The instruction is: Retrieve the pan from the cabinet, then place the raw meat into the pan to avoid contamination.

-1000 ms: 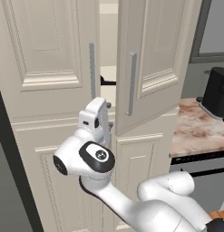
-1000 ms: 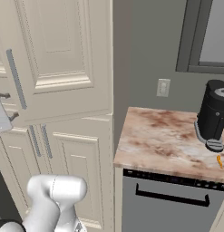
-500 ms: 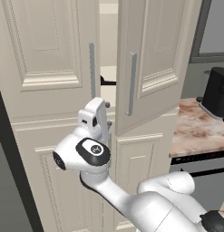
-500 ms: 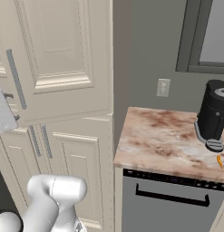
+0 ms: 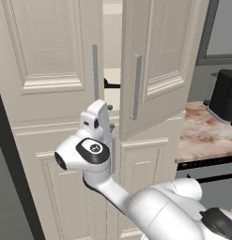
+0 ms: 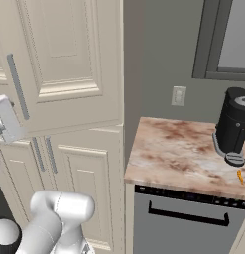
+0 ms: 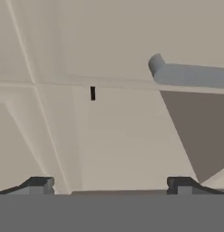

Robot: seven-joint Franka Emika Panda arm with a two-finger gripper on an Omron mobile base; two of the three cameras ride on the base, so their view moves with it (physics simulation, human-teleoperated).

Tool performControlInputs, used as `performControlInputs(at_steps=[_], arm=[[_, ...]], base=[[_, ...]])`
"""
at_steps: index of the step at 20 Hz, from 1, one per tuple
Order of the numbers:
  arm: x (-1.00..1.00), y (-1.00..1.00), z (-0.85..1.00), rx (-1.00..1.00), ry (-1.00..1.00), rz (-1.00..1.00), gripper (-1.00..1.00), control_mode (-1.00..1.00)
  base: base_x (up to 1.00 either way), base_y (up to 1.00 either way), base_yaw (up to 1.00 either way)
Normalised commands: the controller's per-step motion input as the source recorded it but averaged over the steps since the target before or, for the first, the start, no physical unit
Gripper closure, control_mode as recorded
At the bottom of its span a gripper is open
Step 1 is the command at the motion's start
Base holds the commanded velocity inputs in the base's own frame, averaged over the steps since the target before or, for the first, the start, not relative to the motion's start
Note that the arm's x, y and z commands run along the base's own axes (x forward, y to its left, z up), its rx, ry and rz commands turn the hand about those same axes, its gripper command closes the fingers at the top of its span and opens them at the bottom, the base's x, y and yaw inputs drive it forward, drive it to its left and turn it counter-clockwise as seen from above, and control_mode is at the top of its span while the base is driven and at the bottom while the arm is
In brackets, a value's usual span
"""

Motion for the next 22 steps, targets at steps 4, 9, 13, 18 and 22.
performControlInputs(at_steps=[4,9,13,18,22], arm=[[0.08,-0.08,-0.09,0.00,0.00,-0.04,-1.00,-1.00],[-0.07,-0.21,-0.08,0.00,0.00,-0.08,-1.00,-1.00],[-0.42,-0.36,-0.02,0.00,0.00,-0.13,-1.00,-1.00],[-0.47,-0.43,0.04,0.00,-0.06,-0.16,-1.00,-1.00],[-0.40,-0.42,0.18,0.00,-0.09,-0.16,-1.00,-1.00]], base=[[0.00,0.00,0.00],[0.00,0.00,0.00],[0.00,0.00,0.00],[0.00,0.00,0.00],[0.00,0.00,0.00]])
